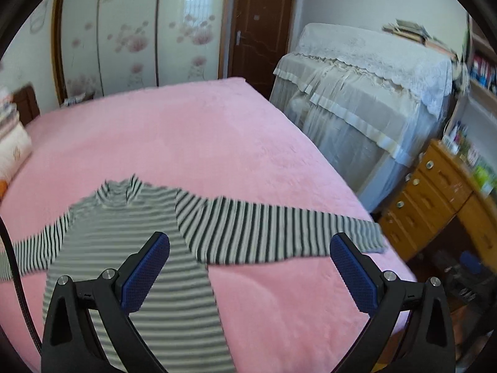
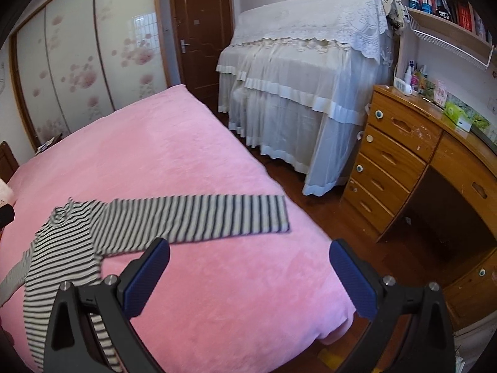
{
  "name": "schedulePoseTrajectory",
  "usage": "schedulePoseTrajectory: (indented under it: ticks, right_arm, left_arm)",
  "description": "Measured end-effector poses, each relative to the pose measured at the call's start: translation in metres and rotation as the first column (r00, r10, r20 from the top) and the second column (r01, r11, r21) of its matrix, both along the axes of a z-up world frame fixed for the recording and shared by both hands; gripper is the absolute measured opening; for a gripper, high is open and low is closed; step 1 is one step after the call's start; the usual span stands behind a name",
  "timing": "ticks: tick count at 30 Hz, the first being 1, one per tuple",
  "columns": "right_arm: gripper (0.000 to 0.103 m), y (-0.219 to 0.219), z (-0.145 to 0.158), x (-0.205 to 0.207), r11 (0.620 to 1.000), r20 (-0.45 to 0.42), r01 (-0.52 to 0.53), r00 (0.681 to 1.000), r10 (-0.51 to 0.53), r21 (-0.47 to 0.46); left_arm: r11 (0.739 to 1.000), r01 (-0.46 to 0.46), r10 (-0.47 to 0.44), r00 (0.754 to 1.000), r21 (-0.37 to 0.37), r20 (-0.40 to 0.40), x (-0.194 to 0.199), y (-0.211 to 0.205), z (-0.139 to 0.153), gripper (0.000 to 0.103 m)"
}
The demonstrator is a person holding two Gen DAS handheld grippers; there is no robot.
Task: Fold small clothes
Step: 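Reach the right tool to a sleeve cuff and grasp it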
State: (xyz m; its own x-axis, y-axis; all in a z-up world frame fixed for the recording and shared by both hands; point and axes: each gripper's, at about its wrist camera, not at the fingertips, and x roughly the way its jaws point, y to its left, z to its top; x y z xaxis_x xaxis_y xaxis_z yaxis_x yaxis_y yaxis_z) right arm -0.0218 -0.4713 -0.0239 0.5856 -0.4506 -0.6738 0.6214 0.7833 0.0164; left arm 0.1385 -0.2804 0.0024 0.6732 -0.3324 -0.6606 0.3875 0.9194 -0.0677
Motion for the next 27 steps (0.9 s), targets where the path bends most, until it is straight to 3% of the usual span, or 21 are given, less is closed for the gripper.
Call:
schedulePoseTrajectory:
  ticks: [4,5,7,13,20,27]
  right_arm:
    - [0.103,-0.030,-0.014,0.015,0.999,-0.018,0.036,0.999,-0.035,0.024]
    - [0.103,-0.038,-0.019,0.020,0.998,-0.021,0.043,0.999,-0.042,0.036]
    - [0.101,-0.053,-0.029,0.027,0.997,-0.025,0.054,0.998,-0.052,0.060]
    - [0.094,-0.083,-0.052,0.041,0.989,-0.042,0.079,0.996,-0.074,0.126]
    - [0.084,-0.112,-0.089,0.051,0.969,-0.066,0.103,0.994,-0.090,0.224]
    - [0.082,-0.136,-0.149,0.057,0.911,-0.109,0.152,0.987,-0.119,0.382]
  left_arm:
    - [0.986,0.050,-0.047,0.999,0.161,-0.025,0.026,-0.044,-0.039,0.101]
    - [0.982,0.053,-0.045,0.998,0.180,-0.050,0.032,-0.051,-0.051,0.095]
    - [0.980,0.070,-0.051,0.993,0.188,-0.102,0.040,-0.059,-0.072,0.088]
    - [0.983,0.058,-0.024,0.981,0.174,-0.194,0.064,-0.081,-0.130,0.088]
    - [0.981,0.045,-0.009,0.982,0.190,-0.187,0.082,-0.106,-0.167,0.088]
    - [0.977,0.035,0.011,0.977,0.210,-0.215,0.097,-0.124,-0.197,0.088]
